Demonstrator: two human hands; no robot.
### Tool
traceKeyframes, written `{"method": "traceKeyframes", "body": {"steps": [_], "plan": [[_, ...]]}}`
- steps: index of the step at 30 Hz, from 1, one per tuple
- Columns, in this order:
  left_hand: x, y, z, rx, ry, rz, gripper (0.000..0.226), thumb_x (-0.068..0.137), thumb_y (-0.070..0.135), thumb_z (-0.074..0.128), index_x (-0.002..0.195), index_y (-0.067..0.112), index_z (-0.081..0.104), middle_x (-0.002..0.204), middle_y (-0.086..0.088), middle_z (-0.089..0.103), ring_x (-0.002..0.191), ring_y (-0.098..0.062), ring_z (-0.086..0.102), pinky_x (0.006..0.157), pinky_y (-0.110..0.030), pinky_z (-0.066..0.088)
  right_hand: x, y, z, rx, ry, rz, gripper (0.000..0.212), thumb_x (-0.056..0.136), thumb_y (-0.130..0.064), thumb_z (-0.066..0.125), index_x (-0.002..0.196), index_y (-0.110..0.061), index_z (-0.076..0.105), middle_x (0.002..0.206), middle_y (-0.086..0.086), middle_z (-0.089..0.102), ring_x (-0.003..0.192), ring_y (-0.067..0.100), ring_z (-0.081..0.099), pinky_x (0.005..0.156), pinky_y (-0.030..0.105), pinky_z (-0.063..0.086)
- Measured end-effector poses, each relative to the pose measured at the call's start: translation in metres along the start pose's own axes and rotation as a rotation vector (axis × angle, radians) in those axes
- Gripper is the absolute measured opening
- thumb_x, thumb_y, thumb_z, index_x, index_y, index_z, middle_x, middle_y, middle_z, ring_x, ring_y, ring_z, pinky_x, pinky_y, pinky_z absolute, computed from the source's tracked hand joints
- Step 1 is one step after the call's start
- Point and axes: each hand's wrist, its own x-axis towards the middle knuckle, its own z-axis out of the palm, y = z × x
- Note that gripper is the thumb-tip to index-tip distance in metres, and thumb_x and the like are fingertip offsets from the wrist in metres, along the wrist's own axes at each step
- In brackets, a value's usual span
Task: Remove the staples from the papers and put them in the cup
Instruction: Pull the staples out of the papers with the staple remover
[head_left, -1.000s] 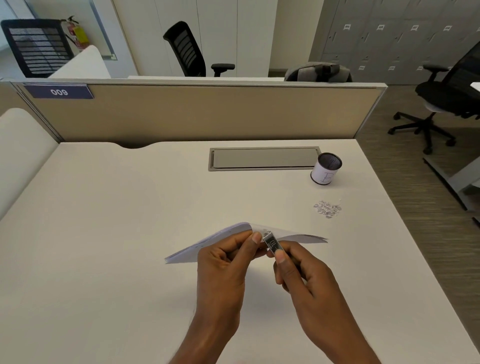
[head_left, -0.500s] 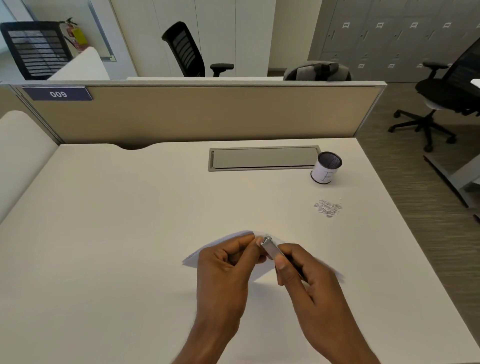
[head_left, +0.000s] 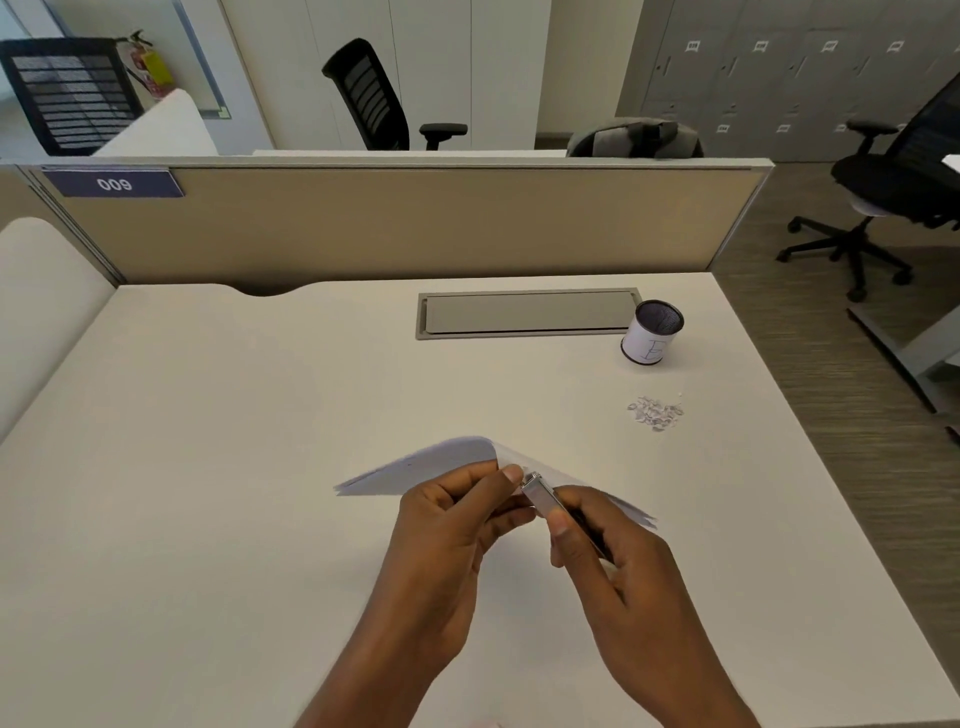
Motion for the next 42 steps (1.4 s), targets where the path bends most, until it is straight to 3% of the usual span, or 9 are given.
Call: {"method": "traceKeyframes", "body": {"steps": [4,7,14,16,20,25,33,38,42], "plan": [[0.001,-0.001,0.001,0.037,0.045,0.013,0.017,0.096,0.015,0.073,0.094,0.007,0.088,0.1,-0.016,0.084,0.098,-0.03,0.079,0.104,-0.05,0.06,0.001,0.003,0.001,-0.037,0.023,-0.005,0.023,0.096,-0.051,0.043,0.102,-0.043,0.064,0.075,-0.024,0.062,0.069,0.002,0.057,0.058,0.008,0.04],[-0.002,-0.001,0.004,0.05,0.065,0.025,0.016,0.095,0.017,0.075,0.094,0.009,0.088,0.097,-0.012,0.085,0.092,-0.022,0.079,0.108,-0.05,0.058,0.001,0.005,0.002,-0.073,0.06,-0.005,0.026,0.096,-0.054,0.042,0.105,-0.044,0.063,0.08,-0.026,0.063,0.08,0.006,0.061,0.062,0.01,0.045],[-0.008,0.0,0.011,0.07,0.07,0.078,0.018,0.095,0.015,0.073,0.086,0.014,0.089,0.087,-0.006,0.085,0.082,-0.011,0.078,0.106,-0.043,0.057,-0.002,0.012,0.002,-0.167,0.085,-0.019,0.037,0.1,-0.062,0.035,0.115,-0.043,0.063,0.089,-0.015,0.067,0.085,0.016,0.065,0.073,0.039,0.06],[-0.009,-0.001,0.01,0.103,0.046,0.096,0.018,0.095,0.017,0.073,0.088,0.015,0.09,0.089,-0.006,0.085,0.085,-0.014,0.078,0.1,-0.037,0.059,-0.002,0.011,0.002,-0.154,0.086,-0.011,0.035,0.099,-0.058,0.038,0.117,-0.043,0.064,0.089,-0.016,0.068,0.086,0.016,0.065,0.073,0.036,0.06],[-0.008,-0.002,0.009,0.135,0.04,0.116,0.017,0.088,0.029,0.074,0.086,0.024,0.09,0.092,-0.004,0.086,0.092,-0.02,0.08,0.091,-0.029,0.059,-0.001,0.008,0.0,-0.11,0.063,0.003,0.033,0.098,-0.054,0.04,0.117,-0.043,0.065,0.088,-0.025,0.067,0.087,0.011,0.063,0.068,0.014,0.052],[-0.006,-0.004,0.004,0.144,0.02,0.11,0.021,0.085,0.033,0.074,0.092,0.02,0.09,0.096,-0.006,0.086,0.096,-0.023,0.081,0.102,-0.04,0.059,0.001,0.005,0.0,-0.081,0.027,0.019,0.024,0.099,-0.048,0.042,0.112,-0.046,0.062,0.083,-0.033,0.064,0.085,0.005,0.062,0.069,0.008,0.048],[-0.002,0.0,-0.001,0.195,0.028,0.078,0.018,0.097,0.019,0.072,0.094,0.016,0.089,0.095,-0.007,0.086,0.094,-0.021,0.082,0.111,-0.054,0.055,0.003,0.0,0.0,-0.009,0.007,0.011,0.029,0.096,-0.049,0.042,0.109,-0.037,0.066,0.075,-0.025,0.062,0.074,0.004,0.059,0.063,0.004,0.044],[-0.001,0.001,-0.001,0.162,0.019,0.044,0.018,0.097,0.014,0.072,0.092,0.012,0.089,0.093,-0.004,0.086,0.092,-0.018,0.082,0.11,-0.052,0.056,0.004,-0.001,0.001,-0.001,0.002,0.02,0.031,0.094,-0.056,0.042,0.102,-0.039,0.066,0.071,-0.022,0.06,0.065,0.004,0.054,0.057,0.009,0.039],[-0.002,-0.004,-0.002,0.127,0.022,0.081,0.019,0.087,0.029,0.076,0.094,0.016,0.089,0.095,-0.007,0.085,0.094,-0.022,0.081,0.116,-0.058,0.049,0.004,0.003,0.002,0.026,0.024,0.071,0.036,0.09,-0.062,0.04,0.097,-0.038,0.066,0.071,-0.02,0.062,0.062,0.002,0.055,0.057,0.012,0.041]]}}
